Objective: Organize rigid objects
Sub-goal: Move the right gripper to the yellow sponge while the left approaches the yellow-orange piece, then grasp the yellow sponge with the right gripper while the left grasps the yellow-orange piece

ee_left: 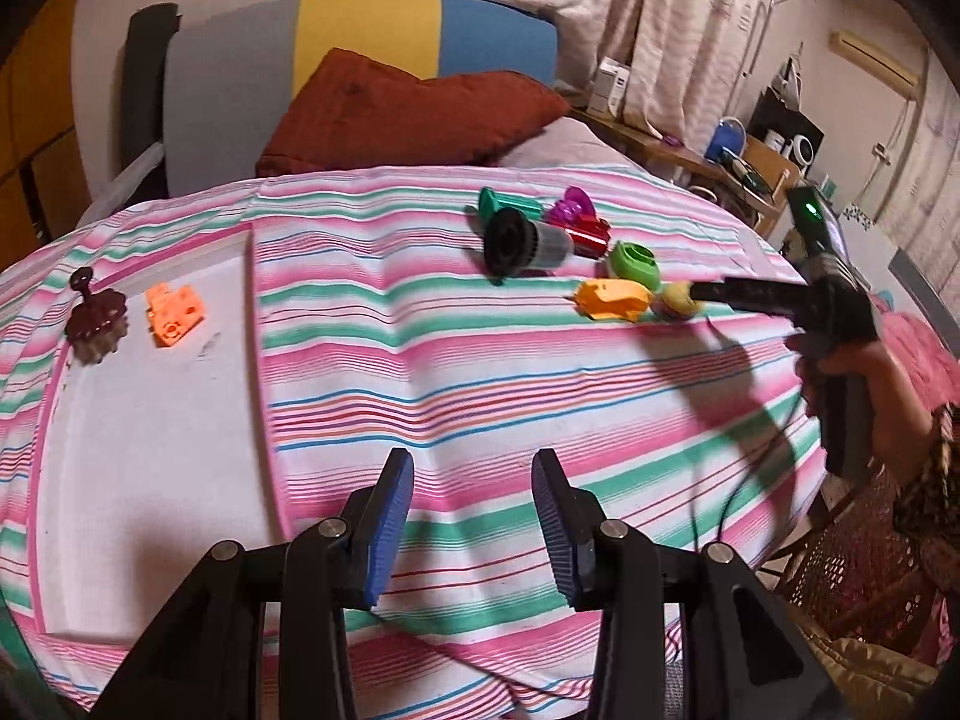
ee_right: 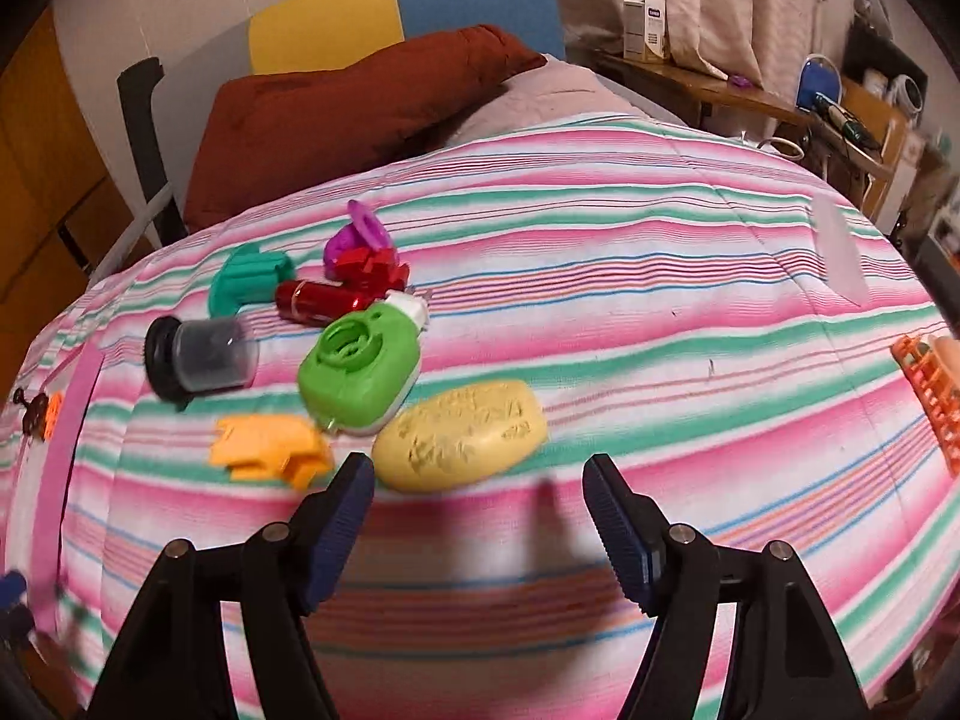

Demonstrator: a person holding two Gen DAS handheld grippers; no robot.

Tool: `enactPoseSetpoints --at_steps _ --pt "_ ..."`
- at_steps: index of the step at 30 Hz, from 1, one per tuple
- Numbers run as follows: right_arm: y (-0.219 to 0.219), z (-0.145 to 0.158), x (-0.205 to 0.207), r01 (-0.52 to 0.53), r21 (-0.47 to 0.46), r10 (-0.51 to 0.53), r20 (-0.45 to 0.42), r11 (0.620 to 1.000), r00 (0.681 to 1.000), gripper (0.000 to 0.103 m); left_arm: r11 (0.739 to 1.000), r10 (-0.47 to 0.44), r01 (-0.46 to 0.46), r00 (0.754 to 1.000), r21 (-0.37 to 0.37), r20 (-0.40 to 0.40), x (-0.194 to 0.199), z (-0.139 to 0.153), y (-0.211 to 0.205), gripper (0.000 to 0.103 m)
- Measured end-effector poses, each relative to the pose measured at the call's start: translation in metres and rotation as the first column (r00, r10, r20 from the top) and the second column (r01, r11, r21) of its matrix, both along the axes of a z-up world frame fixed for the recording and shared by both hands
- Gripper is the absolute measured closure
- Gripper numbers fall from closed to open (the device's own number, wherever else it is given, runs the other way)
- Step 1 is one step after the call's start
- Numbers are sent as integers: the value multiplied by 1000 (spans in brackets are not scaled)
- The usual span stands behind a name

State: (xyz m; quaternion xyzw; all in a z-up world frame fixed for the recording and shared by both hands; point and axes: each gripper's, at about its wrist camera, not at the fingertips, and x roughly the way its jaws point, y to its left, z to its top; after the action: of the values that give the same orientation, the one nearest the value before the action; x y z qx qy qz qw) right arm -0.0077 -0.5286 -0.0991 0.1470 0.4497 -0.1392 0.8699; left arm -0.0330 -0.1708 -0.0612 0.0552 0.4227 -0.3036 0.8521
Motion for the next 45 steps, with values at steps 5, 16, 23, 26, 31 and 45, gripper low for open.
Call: enactPoseSetpoints --at_steps 5,16,23,26,31,45 --pt "-5 -11 16 8 27 -8 -16 1000 1000 28 999 -29 28 1000 26 7 -7 -3 -10 62" --pt "-16 -19 21 17 103 -9 -80 995 997 29 995 -81 80 997 62 14 -12 -4 -37 62" --pt "-31 -20 8 74 162 -54 -126 984 991 29 987 -153 151 988 60 25 2 3 -78 62" --pt "-32 -20 4 74 184 -50 -134 980 990 29 982 -179 177 984 71 21 14 3 -104 62" --pt "-27 -19 -3 40 194 -10 -154 980 988 29 966 -223 215 974 141 43 38 -3 -159 61" --pt "-31 -17 -3 56 239 -19 -155 969 988 29 895 -397 379 917 234 34 77 -32 -238 55"
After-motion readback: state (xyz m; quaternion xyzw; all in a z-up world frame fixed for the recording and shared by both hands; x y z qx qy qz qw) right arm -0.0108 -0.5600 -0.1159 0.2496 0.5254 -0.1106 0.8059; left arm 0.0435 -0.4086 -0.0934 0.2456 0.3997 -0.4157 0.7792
